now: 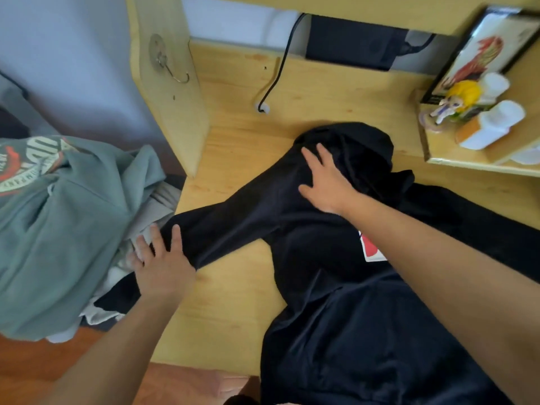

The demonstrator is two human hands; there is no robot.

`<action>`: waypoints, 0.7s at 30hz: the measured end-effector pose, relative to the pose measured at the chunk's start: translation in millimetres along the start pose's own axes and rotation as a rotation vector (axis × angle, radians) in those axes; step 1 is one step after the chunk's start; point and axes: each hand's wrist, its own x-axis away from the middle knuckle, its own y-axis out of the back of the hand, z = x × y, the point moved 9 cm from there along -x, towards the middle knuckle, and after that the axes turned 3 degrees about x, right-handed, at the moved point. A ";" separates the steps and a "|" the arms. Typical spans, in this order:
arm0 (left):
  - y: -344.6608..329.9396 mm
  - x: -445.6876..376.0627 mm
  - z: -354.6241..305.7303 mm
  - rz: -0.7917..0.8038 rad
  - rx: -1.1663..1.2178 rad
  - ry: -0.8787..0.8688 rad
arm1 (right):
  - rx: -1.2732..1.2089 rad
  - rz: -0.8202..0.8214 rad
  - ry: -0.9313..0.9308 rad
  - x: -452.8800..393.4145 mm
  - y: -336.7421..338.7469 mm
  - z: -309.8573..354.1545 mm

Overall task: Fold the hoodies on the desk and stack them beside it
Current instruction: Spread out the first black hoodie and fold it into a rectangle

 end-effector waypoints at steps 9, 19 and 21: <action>-51.8 170.7 -176.3 -0.002 0.285 -0.597 | 0.130 -0.238 -0.652 295.7 -78.8 -213.1; -79.0 185.1 -51.1 0.008 0.987 0.371 | 0.020 -0.176 -0.963 399.2 -65.0 -307.8; -85.0 206.8 -30.0 -0.003 0.870 0.403 | 0.030 -0.132 -0.794 401.9 -78.8 -297.3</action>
